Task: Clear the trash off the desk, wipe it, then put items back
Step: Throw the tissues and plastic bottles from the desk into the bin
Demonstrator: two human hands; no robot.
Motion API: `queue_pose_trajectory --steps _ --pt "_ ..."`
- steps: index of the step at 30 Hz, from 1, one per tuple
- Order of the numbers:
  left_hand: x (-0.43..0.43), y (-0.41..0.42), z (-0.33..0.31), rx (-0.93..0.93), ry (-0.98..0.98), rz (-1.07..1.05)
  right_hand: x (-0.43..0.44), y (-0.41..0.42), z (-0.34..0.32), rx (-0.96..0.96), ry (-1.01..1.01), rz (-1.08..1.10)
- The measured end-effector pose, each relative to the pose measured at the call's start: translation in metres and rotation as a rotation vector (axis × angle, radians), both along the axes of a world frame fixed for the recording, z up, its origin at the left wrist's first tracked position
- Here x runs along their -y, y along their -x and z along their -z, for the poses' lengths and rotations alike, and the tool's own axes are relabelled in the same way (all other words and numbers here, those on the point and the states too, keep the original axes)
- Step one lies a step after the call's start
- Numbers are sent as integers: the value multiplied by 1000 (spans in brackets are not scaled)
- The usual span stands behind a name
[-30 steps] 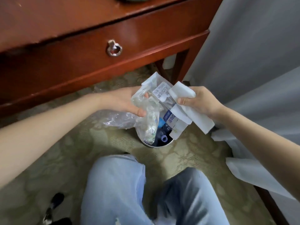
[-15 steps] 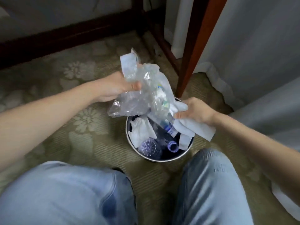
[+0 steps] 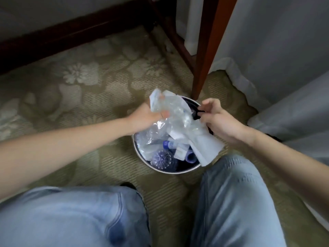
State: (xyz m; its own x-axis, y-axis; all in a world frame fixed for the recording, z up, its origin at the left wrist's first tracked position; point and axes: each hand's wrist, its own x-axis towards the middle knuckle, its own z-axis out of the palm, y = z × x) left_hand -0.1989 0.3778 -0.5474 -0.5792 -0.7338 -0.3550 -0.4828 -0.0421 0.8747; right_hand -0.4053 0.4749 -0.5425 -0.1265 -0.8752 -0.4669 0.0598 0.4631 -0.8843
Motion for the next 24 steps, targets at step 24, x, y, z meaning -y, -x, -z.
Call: queue_pose_trajectory --steps 24 --pt "2 -17 -9 692 523 948 10 -27 7 -805 -69 -1120"
